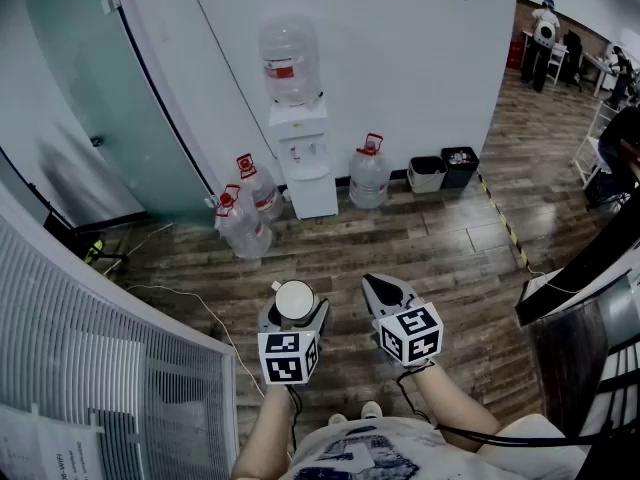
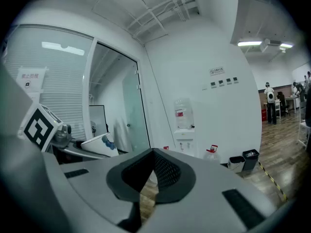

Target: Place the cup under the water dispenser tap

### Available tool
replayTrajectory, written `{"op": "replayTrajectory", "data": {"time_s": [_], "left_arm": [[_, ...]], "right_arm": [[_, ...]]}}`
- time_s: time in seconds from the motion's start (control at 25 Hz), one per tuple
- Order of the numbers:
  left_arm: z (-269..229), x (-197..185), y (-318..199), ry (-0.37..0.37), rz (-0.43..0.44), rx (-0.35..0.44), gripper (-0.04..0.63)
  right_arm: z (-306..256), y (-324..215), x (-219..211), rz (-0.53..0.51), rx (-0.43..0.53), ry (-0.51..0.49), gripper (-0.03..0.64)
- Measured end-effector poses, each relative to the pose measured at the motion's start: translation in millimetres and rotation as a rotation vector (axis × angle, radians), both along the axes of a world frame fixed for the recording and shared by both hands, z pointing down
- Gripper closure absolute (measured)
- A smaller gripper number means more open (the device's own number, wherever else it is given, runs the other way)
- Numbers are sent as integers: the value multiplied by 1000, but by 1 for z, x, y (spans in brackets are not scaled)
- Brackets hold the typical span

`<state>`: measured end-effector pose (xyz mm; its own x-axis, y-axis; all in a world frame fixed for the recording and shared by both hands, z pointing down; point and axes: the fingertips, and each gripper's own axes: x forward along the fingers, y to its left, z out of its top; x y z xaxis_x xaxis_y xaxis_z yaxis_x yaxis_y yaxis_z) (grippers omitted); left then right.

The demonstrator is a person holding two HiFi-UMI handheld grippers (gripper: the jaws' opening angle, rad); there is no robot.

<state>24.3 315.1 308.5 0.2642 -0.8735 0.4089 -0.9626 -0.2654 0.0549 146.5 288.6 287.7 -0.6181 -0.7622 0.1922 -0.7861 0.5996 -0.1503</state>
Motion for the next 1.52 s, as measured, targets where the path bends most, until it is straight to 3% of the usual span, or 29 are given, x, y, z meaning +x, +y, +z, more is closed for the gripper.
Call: {"op": "replayTrajectory", "data": {"time_s": [0.4, 0.92, 1.2, 1.52], "left_arm": [[3, 12, 20, 7, -9, -3, 167], [3, 15, -15, 12, -42, 3, 167], [13, -4, -63, 15, -32, -10, 167], [16, -56, -168, 17, -13, -13, 167]], "right_arm": [[2, 27, 11, -19, -13, -23, 597], [6, 1, 20, -50, -19, -12, 597], [19, -47, -1, -53, -44, -11, 597], [30, -148, -51, -36, -69, -4, 597]]}}
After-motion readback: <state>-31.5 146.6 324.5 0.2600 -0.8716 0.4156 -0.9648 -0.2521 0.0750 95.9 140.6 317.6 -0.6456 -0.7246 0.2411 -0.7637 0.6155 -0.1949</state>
